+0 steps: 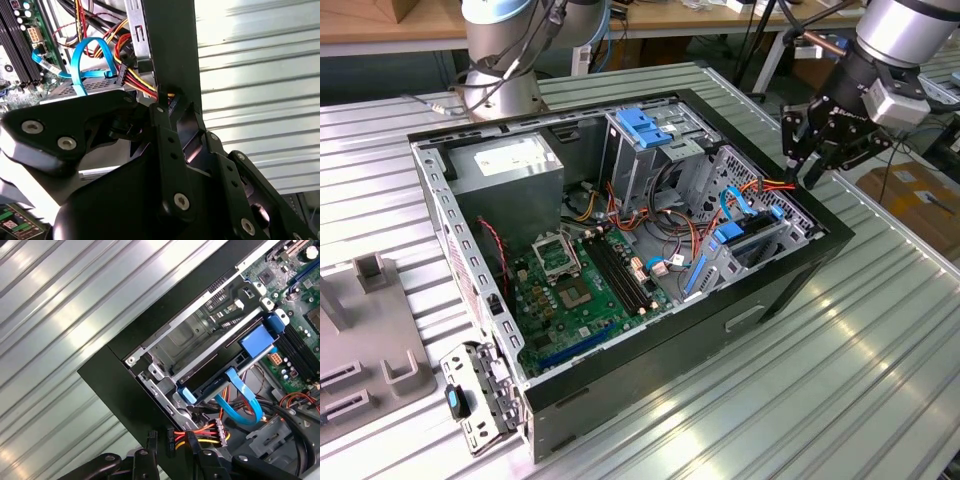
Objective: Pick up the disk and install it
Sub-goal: 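Insert the second disk wire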
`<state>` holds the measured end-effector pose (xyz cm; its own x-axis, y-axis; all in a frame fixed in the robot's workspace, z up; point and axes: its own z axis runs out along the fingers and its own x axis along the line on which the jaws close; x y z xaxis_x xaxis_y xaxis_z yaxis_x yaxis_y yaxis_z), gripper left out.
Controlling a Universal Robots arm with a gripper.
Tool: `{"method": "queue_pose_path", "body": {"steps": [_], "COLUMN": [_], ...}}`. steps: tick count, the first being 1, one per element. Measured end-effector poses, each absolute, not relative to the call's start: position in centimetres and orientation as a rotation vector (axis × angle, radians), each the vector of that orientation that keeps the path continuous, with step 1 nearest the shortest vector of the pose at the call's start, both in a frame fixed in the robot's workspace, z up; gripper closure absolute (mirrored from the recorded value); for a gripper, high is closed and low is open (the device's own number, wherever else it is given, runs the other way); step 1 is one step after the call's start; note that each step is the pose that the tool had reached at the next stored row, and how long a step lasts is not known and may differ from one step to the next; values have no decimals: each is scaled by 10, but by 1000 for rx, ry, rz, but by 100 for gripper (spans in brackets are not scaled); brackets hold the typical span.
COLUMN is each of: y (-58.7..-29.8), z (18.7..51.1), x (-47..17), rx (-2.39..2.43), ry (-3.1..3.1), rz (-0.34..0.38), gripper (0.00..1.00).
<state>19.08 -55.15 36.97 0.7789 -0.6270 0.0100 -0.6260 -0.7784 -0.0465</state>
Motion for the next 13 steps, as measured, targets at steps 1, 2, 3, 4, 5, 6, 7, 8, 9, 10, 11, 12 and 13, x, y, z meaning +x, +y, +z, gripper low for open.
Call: {"method": "queue_pose_path", "body": {"steps": [1, 2, 3, 4, 5, 6, 7, 8, 9, 10, 11, 12, 13], "y": [-551, -551, -551, -551, -551, -551, -551, -551, -551, -551, -551, -551, -551], "z": [369, 369, 369, 368, 368, 368, 368, 368, 368, 368, 368, 368, 368], "x": [191, 191, 192, 193, 193, 194, 194, 194, 194, 194, 194, 194, 194], "rx": [-2930, -2933, -2937, -2939, -2943, -2944, -2945, -2946, -2946, -2946, -2946, -2946, -2946], "ry": [1015, 1005, 994, 987, 975, 971, 968, 967, 967, 967, 967, 967, 967], "rz": [-38, -39, -38, -38, -38, -38, -38, -38, -38, -38, -38, -38, -38], "gripper": [64, 64, 64, 64, 64, 64, 64, 64, 64, 64, 64, 64, 64]}}
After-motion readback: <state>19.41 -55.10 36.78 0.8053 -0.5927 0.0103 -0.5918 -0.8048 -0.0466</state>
